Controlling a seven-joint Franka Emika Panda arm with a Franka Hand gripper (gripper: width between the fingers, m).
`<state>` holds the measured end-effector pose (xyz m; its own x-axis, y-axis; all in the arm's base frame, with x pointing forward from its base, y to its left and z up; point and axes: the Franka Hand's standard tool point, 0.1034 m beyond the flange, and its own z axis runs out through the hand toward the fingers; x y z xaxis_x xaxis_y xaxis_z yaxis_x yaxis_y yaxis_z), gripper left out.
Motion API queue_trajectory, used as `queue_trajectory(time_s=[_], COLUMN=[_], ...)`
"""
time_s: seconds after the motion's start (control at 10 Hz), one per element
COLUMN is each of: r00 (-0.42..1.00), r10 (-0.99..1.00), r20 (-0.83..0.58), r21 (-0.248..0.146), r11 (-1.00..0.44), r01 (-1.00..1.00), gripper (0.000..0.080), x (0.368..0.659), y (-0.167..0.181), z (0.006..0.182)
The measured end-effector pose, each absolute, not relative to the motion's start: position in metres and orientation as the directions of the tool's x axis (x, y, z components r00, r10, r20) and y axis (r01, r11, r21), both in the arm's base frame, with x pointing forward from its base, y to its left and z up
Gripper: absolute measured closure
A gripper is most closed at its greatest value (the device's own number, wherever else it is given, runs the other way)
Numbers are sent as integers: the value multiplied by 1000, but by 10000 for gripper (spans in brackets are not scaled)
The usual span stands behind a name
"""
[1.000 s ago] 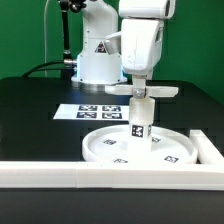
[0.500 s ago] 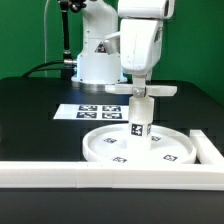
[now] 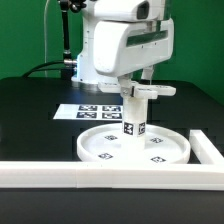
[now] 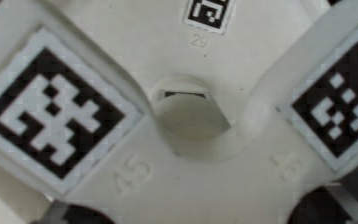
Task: Assemble round table
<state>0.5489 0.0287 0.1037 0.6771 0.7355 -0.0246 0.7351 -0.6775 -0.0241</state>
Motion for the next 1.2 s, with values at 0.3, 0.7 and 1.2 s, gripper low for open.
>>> queue_trajectory(time_s=[0.3, 0.7, 1.2], r00=[806, 983, 993], r10=[592, 183, -121], r20=[-28, 1, -11], r21=[-19, -109, -102], r11=[-806, -977, -987], r01=[592, 182, -122], gripper=[348, 348, 347], x=[549, 548, 549], y=[28, 13, 14], z=[104, 103, 103])
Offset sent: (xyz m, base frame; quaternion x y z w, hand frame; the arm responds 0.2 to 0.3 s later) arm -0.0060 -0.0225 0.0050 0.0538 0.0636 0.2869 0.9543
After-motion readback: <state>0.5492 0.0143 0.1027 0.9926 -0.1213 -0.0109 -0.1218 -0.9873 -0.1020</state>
